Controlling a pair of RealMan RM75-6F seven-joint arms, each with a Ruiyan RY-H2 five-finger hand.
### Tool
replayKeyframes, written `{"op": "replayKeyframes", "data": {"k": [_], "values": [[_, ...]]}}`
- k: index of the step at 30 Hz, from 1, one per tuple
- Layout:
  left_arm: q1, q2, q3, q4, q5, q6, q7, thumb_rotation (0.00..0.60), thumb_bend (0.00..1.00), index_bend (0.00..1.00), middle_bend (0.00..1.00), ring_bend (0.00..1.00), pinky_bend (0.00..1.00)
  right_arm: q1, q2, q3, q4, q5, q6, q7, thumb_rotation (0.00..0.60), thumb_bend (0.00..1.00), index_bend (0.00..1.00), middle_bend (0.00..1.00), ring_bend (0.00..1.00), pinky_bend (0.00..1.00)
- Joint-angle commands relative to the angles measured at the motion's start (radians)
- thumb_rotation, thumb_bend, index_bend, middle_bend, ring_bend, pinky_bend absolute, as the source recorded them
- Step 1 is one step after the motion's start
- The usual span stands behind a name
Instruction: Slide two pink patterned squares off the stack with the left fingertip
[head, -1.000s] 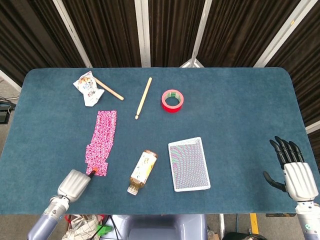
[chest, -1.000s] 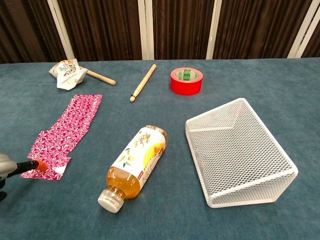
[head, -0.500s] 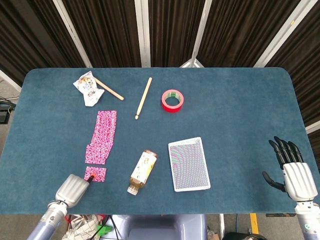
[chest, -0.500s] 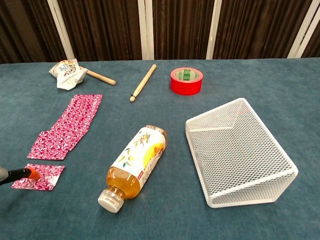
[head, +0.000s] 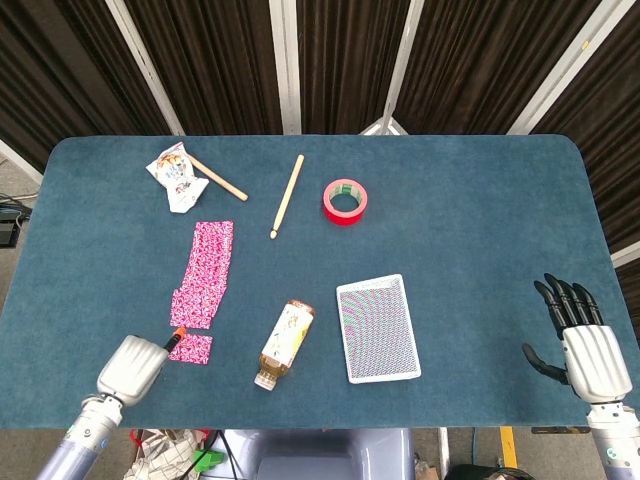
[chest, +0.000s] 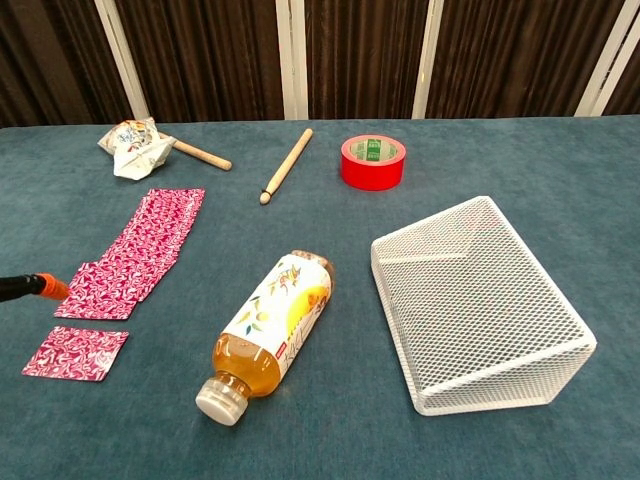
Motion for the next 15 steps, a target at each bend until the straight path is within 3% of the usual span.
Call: {"op": "replayKeyframes", "data": {"k": [1, 15], "values": [[-0.002, 0.016, -0.013, 0.003, -0.01, -0.004, -0.017, 0.6, 0.71, 0.16, 0.88, 0.72, 0.63, 0.0, -0.001, 0.0, 0.0, 0.001, -0.001, 0.0, 0.6, 0.31, 0.0, 0.04, 0.06, 0.06], [-0.085, -0.018, -0.091, 0.068, -0.173, -0.117, -0.005, 0.6, 0.71, 0.16, 0.88, 0.72, 0.63, 0.003, -0.003, 0.001, 0.003, 0.009, -0.01, -0.003, 0.6, 0.31, 0.0, 0.04, 0.06, 0.06]]}}
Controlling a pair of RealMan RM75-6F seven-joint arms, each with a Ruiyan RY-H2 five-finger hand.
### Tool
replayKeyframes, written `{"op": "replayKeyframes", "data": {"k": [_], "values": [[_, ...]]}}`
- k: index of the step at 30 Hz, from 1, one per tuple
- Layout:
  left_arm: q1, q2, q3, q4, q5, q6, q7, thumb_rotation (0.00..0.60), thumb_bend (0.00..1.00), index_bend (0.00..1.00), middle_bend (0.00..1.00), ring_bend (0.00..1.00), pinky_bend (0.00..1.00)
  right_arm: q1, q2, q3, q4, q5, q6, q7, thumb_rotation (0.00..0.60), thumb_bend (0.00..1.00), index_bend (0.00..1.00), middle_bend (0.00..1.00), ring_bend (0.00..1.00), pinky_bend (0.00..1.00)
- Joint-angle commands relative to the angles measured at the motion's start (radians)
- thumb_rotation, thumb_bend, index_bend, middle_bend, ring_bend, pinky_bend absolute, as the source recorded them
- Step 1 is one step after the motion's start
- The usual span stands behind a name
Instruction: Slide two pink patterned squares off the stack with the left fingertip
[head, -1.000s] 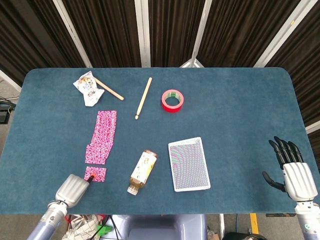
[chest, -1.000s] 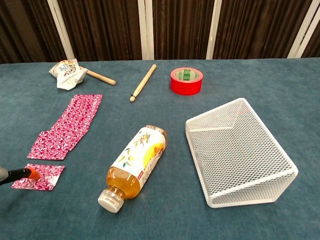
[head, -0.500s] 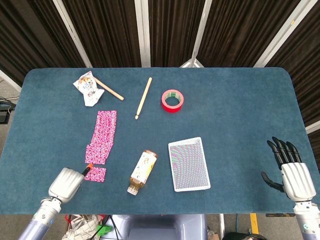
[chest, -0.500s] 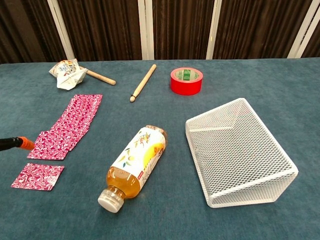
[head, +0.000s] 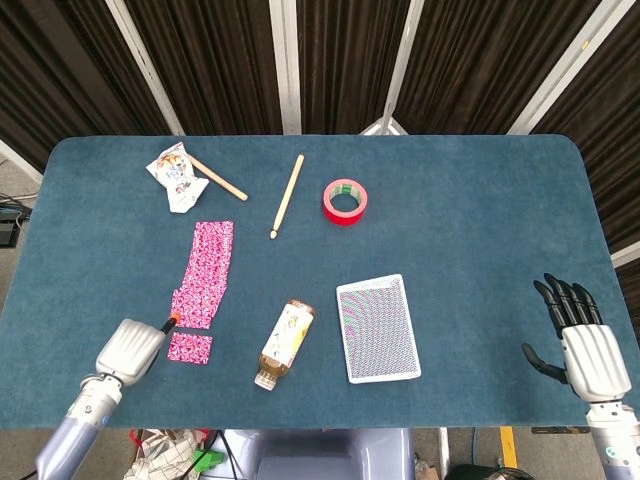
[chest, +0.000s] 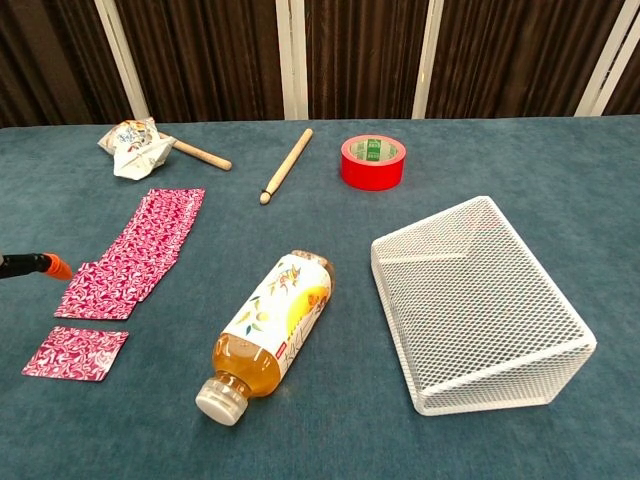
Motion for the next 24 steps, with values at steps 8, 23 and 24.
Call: {"op": "replayKeyframes", "data": {"k": [8, 23, 24], "values": [[-0.061, -0.057, -0.018, 0.055, -0.134, -0.066, 0.058, 0.6, 0.71, 0.16, 0.88, 0.72, 0.63, -0.001, 0.001, 0.0, 0.003, 0.005, -0.002, 0.01, 0.6, 0.31, 0.0, 0.04, 0.06, 0.06], [-0.085, -0.068, 0.004, 0.08, -0.195, -0.051, 0.063, 0.6, 0.71, 0.16, 0.88, 0.72, 0.63, -0.005, 0.0, 0.0, 0.007, 0.004, 0.005, 0.016, 0.6, 0.31, 0.0, 0.04, 0.06, 0.06], [-0.085, -0.066, 0.007, 0.081, -0.197, -0.048, 0.063, 0.6, 0.71, 0.16, 0.88, 0.72, 0.63, -0.004, 0.0, -0.001, 0.007, 0.003, 0.004, 0.015, 0.6, 0.31, 0.0, 0.04, 0.06, 0.06]]}}
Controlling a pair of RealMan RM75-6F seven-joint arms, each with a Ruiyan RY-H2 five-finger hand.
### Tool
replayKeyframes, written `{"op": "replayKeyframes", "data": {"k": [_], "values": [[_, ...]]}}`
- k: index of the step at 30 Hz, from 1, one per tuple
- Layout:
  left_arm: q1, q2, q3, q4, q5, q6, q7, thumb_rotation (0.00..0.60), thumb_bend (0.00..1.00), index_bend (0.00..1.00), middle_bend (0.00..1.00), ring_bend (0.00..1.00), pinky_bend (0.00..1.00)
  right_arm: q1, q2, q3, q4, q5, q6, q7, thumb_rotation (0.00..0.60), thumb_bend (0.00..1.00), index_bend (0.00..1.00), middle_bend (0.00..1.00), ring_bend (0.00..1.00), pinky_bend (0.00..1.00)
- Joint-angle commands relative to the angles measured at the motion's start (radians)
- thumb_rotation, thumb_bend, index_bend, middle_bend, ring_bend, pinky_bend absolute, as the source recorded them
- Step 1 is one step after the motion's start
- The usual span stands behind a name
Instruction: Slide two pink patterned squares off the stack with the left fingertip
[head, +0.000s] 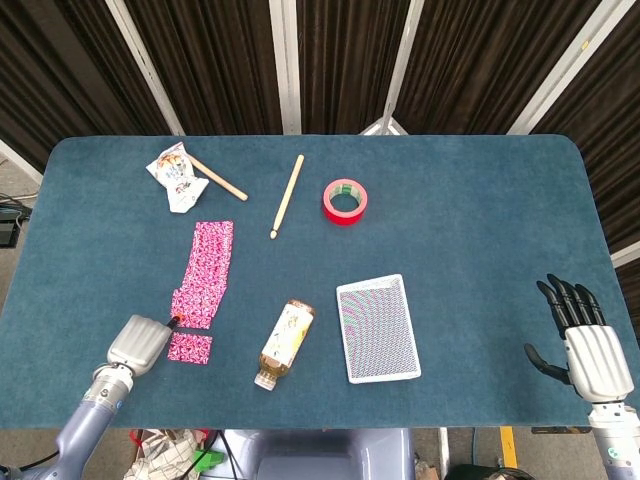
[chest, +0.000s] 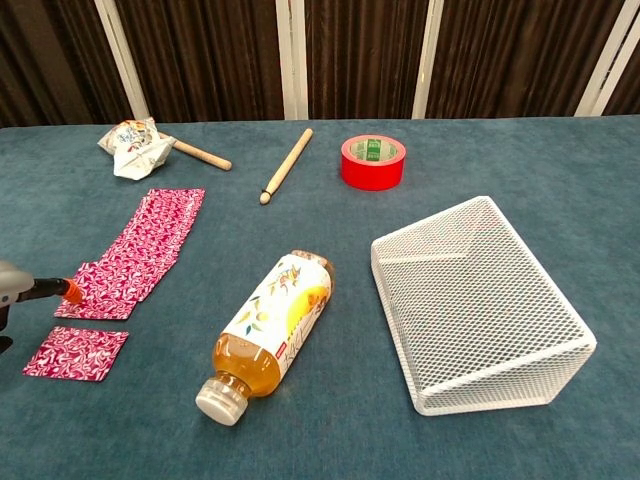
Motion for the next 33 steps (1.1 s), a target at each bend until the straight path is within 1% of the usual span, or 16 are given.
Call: {"op": "replayKeyframes", "data": {"k": [1, 13, 19, 25, 33], "values": [[-0.001, 0.004, 0.007, 0.002, -0.003, 0.008, -0.001, 0.6, 0.71, 0.16, 0.88, 0.72, 0.63, 0.0, 0.0, -0.001, 0.0, -0.002, -0.001, -0.002, 0.6, 0.31, 0.0, 0.04, 0.06, 0.06], [-0.009, 0.008, 0.027, 0.012, -0.017, 0.022, -0.008, 0.6, 0.71, 0.16, 0.88, 0.72, 0.63, 0.001, 0.0, -0.001, -0.002, -0.002, -0.003, -0.004, 0.6, 0.31, 0.0, 0.04, 0.06, 0.06], [-0.009, 0.012, 0.033, 0.016, 0.026, 0.026, -0.042, 0.6, 0.71, 0.16, 0.88, 0.72, 0.62, 0.001, 0.0, -0.001, -0.003, -0.002, -0.002, -0.005, 0.6, 0.31, 0.0, 0.04, 0.06, 0.06], [-0.008, 0.015, 0.043, 0.008, 0.022, 0.035, -0.033, 0.6, 0.71, 0.16, 0.88, 0.72, 0.62, 0.004, 0.0, 0.001, -0.002, -0.001, -0.006, -0.004, 0.6, 0.31, 0.0, 0.04, 0.06, 0.06], [-0.017, 0.003, 0.04, 0.042, 0.1, 0.013, -0.098, 0.6, 0.71, 0.16, 0.88, 0.72, 0.62, 0.004, 0.0, 0.0, -0.004, -0.001, -0.006, -0.007, 0.6, 0.31, 0.0, 0.04, 0.06, 0.06]]}}
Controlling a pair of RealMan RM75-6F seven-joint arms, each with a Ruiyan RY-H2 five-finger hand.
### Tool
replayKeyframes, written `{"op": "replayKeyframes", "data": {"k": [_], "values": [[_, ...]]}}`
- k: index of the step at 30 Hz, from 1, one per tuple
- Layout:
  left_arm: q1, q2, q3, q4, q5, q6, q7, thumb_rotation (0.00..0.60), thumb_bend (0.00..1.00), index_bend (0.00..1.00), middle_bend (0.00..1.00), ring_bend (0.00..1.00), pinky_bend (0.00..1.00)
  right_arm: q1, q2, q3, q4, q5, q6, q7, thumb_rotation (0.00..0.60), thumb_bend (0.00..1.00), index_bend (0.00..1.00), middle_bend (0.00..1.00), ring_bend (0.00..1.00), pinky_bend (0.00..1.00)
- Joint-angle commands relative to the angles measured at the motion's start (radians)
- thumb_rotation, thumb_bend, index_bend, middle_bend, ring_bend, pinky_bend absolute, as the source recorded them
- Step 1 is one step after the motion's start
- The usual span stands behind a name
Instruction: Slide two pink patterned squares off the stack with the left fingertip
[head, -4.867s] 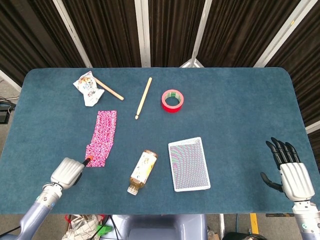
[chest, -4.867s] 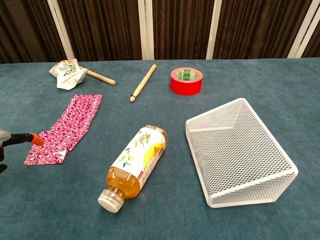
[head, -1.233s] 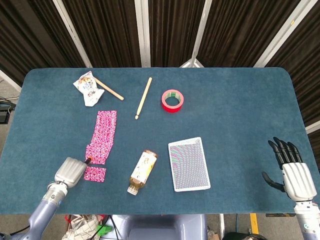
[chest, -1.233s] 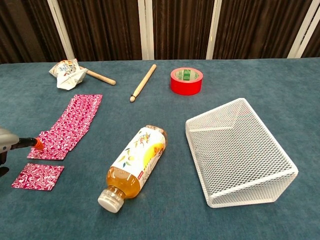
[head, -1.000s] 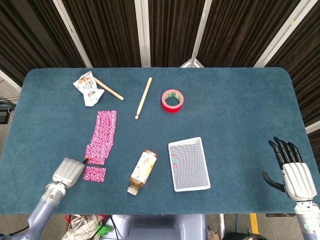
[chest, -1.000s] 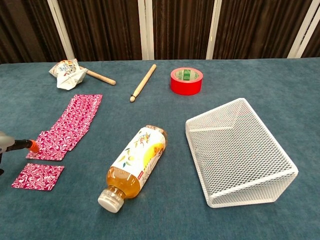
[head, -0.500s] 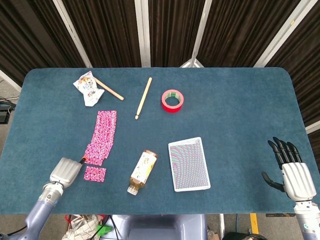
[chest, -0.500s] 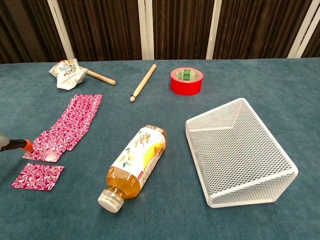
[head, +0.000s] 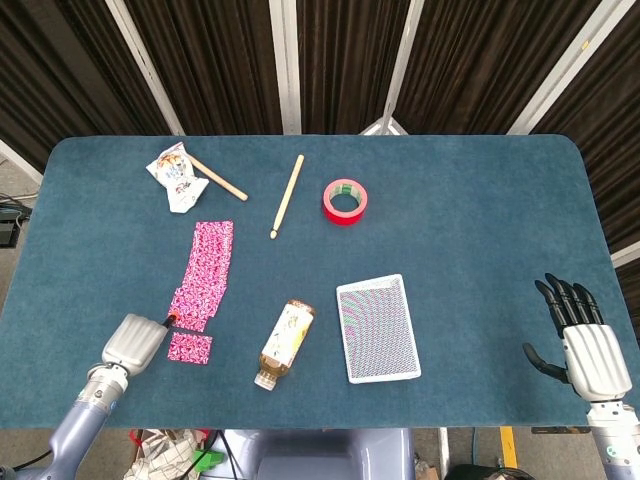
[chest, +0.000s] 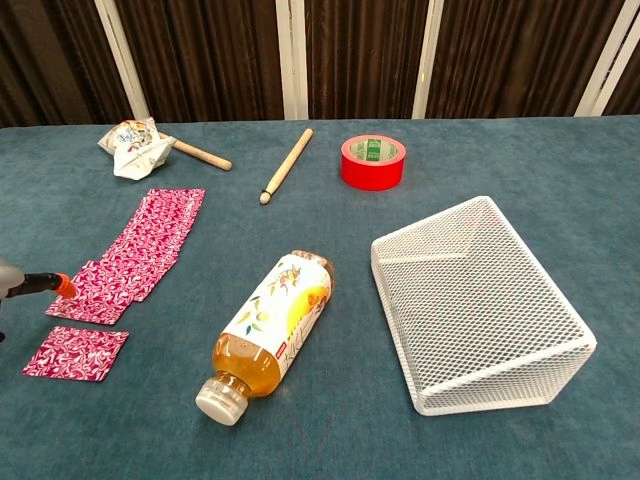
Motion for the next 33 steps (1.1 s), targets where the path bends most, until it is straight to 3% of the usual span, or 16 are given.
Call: {"op": "replayKeyframes", "data": {"k": [1, 15, 33], "values": [[-0.004, -0.006, 0.0, 0.019, 0.037, -0.012, -0.031, 0.6, 0.71, 0.16, 0.88, 0.72, 0.62, 0.0, 0.0, 0.0, 0.0, 0.0, 0.0, 0.001, 0.6, 0.31, 0.0, 0.04, 0.06, 0.06], [-0.011, -0.027, 0.0, 0.043, -0.005, -0.032, -0.012, 0.6, 0.71, 0.16, 0.88, 0.72, 0.62, -0.001, 0.002, -0.001, 0.0, 0.0, 0.001, 0.007, 0.6, 0.31, 0.0, 0.04, 0.06, 0.06], [0.032, 0.02, 0.032, 0.1, -0.025, -0.017, -0.06, 0.6, 0.71, 0.16, 0.88, 0.72, 0.62, 0.003, -0.005, -0.004, -0.003, -0.005, -0.006, -0.014, 0.6, 0.31, 0.0, 0.04, 0.06, 0.06]]}}
